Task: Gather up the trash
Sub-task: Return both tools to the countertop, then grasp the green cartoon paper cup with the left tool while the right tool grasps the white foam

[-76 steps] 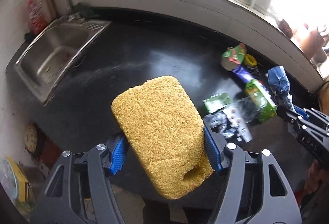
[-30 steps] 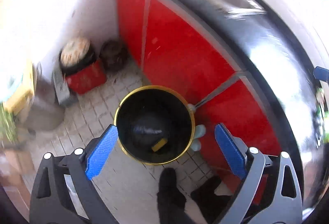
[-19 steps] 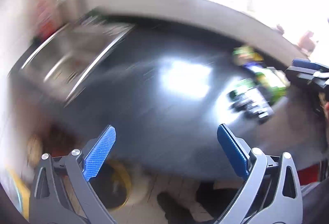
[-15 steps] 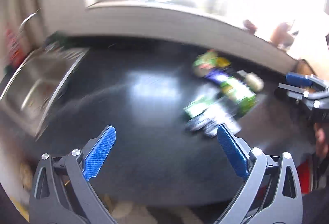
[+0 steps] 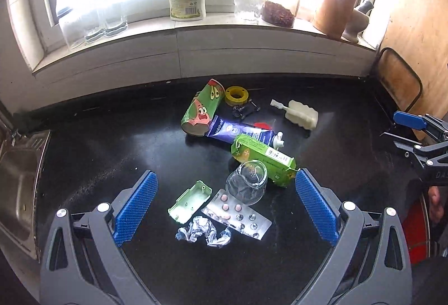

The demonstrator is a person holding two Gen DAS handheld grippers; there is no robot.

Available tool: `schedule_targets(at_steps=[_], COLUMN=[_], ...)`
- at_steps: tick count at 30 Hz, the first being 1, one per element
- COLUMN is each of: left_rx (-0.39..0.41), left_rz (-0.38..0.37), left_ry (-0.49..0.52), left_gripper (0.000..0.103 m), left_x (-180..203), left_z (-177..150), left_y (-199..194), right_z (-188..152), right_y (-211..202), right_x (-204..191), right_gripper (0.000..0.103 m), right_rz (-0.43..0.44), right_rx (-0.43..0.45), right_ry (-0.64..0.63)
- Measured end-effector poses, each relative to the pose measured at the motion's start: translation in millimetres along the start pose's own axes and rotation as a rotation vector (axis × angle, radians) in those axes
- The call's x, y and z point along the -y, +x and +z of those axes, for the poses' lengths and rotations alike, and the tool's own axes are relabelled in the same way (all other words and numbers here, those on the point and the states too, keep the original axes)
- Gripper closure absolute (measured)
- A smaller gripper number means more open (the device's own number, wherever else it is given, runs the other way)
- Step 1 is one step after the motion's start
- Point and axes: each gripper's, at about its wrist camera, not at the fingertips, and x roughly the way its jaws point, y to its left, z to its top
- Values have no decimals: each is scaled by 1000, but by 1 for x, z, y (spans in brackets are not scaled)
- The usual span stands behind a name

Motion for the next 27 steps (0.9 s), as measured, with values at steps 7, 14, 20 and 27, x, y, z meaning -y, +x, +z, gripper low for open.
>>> schedule_targets(at_steps=[7,14,20,27], left_rx=[-67,-171,-236,-241], left_rz=[45,59,81,38], left_ry=[67,142,124,84], left_gripper=[7,7,7,7], left_x=[-6,-21,-39,-56], left_z=[36,82,95,97], left_y=[62,172,255,286], right_z=[25,43,50,49], right_y=[53,142,213,261], right_x=[28,57,73,67], right_gripper=[11,11,11,22], right_rz=[14,12,-3,-2], right_rx=[-61,-174,-270,-349], right_ry=[-33,-59,-94,-189])
